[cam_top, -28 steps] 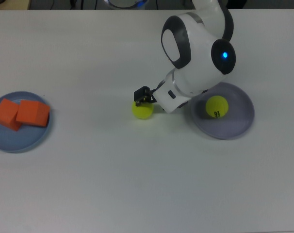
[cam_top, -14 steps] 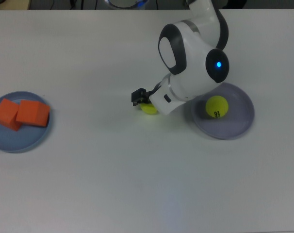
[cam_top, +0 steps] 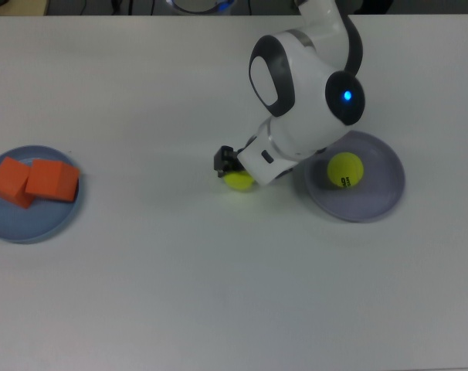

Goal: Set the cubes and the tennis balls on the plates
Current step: 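Move the gripper to the other tennis ball and grasp it, then place the second tennis ball on the lavender plate and release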

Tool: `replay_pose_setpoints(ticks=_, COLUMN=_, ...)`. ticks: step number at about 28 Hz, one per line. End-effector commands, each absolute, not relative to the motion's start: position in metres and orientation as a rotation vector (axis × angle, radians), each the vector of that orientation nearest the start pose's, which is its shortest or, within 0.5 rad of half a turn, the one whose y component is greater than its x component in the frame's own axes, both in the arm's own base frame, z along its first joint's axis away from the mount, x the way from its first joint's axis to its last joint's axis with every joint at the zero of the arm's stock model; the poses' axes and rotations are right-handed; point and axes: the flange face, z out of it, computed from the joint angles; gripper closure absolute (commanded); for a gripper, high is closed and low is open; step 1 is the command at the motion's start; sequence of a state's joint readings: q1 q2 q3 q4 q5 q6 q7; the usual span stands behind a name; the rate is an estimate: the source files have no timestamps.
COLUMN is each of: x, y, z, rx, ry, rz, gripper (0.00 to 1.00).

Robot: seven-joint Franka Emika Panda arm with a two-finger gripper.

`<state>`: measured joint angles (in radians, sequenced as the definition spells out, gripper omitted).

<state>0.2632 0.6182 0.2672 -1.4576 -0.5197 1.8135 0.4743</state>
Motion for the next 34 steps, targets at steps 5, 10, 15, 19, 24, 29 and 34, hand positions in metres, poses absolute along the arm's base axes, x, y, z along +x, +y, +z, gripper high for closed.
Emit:
replay_pose_setpoints(ticks=5, x=0.63, y=0.353, z=0.368, rx=-3.325, ry=-0.529, rz=-0.332, gripper=1.0)
replay_pose_setpoints(ticks=10, x=0.611, y=0.385, z=0.364, rx=-3.294, ry=-0.607, rz=-0.342, gripper=1.0)
replay_pose_setpoints(ticks=15, x=0.593, y=0.408, z=0.357, rx=-3.283, ry=-0.664, rz=-0.32, gripper=1.0)
replay_pose_setpoints(ticks=19, x=0.582, y=0.42, z=0.353, rx=-3.279, ry=-0.679, rz=-0.314, gripper=0.11)
replay_pose_setpoints(ticks=24, x=0.578, y=0.426, z=0.354, rx=-3.279, ry=-0.68, rz=-0.318, gripper=0.0)
replay_pose_setpoints(ticks=29, x=0.579, y=0.425, z=0.363, rx=-3.278, ry=-0.67, rz=-0.331, gripper=0.0)
replay_pose_setpoints(ticks=34, x=0.575, y=0.411, z=0.408, rx=-3.31, ry=-0.618, rz=-0.324, gripper=0.0)
